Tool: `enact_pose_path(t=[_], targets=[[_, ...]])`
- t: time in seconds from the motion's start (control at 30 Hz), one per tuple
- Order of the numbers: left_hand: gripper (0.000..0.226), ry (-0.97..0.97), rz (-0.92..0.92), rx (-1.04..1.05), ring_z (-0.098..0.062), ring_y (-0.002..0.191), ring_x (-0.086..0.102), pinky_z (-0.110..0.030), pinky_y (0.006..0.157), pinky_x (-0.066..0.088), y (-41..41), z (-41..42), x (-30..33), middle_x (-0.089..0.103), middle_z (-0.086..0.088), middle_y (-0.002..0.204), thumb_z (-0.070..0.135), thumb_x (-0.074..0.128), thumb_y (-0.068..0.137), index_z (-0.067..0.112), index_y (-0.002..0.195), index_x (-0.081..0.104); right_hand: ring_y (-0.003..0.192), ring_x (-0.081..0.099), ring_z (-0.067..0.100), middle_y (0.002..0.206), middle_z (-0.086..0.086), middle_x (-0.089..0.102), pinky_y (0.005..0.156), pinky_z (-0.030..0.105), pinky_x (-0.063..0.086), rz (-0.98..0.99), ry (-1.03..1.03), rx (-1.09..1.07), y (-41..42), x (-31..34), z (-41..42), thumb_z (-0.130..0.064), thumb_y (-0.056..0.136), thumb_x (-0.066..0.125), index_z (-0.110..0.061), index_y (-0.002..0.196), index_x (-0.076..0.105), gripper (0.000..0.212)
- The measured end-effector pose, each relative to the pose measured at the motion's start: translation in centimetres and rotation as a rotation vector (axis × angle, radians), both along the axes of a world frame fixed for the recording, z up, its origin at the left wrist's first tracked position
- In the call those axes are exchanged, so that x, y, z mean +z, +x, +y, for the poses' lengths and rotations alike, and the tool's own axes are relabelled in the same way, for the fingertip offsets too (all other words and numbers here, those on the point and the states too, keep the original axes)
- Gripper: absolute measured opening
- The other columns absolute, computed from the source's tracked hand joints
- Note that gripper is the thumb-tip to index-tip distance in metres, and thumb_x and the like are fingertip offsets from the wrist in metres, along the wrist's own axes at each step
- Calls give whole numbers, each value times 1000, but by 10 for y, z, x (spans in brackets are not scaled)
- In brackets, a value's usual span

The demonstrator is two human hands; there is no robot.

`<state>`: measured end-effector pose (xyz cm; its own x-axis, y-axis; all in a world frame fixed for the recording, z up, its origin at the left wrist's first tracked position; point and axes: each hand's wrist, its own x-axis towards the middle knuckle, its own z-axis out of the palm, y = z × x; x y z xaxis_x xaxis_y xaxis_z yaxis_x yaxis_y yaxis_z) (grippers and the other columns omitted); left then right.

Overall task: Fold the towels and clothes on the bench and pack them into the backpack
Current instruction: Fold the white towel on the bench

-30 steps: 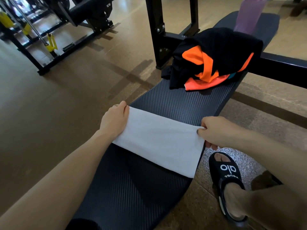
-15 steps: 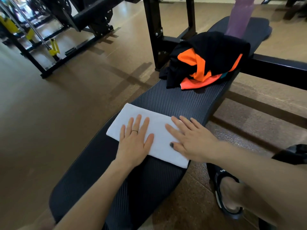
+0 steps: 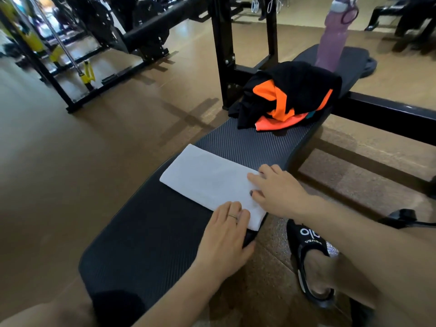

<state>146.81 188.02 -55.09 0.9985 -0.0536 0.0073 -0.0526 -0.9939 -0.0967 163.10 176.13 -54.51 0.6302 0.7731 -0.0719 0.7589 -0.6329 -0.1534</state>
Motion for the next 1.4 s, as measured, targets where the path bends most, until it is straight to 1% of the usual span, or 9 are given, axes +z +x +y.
enact_pose_path(t=[0.23,0.37,0.47,0.53,0.73,0.9,1.0,1.17,1.4], targets=[[47,31,-105,-28,-26,104,62,-38,93,54,-27,-2,-8,63,-6,108,47,77,79,15,107,56,94,44,18,106,-3,39,83,35,40,37,33,14,-23,7,-24,-66,91,37,-28,124,49,52],[28,22,-167,-107,-23,96,61,-35,87,54,-35,7,-6,61,-3,101,36,67,88,18,103,53,143,21,22,156,0,22,119,38,18,81,12,235,-34,9,-40,-77,75,46,-35,148,33,85],[16,13,-186,-121,-24,90,62,-35,83,55,-37,16,-5,62,-3,98,24,58,91,16,104,57,152,3,20,165,-3,4,124,45,3,18,-54,392,-37,1,-41,-60,72,65,-43,154,14,98],[13,-31,-194,-100,-22,88,62,-34,81,55,-40,21,-2,63,-2,97,22,57,91,16,102,58,151,12,19,164,-4,16,124,45,5,-28,-78,421,-33,-5,-40,-41,71,73,-42,152,22,96],[9,-266,-200,50,-13,72,52,-24,62,38,-57,34,11,56,8,88,28,53,96,20,92,53,115,58,9,118,-13,65,115,38,34,2,245,378,-25,-2,-34,-25,80,58,-31,112,65,34],[26,-407,-196,184,-6,67,37,-19,60,25,-56,37,12,45,18,84,46,63,89,25,101,52,80,61,6,86,-15,68,78,31,48,236,368,293,-21,9,-22,-24,85,53,-30,98,68,20],[20,-521,-214,262,-10,67,43,-25,57,34,-48,35,9,50,14,82,45,59,96,27,93,50,77,61,5,80,-12,66,72,37,51,360,354,224,-12,14,-19,-30,92,55,-31,90,63,9],[33,-1015,-224,536,-5,61,42,-25,57,35,-37,43,8,49,2,69,37,55,102,17,77,47,67,56,11,70,-3,57,65,39,45,449,376,55,-6,16,-3,-42,97,56,-23,75,54,29],[32,-1028,-256,698,-15,64,50,-41,59,43,-20,59,1,56,-5,75,45,49,103,21,81,51,61,46,19,64,3,48,54,33,26,361,275,-122,-6,11,26,-43,100,48,-14,67,38,46]])
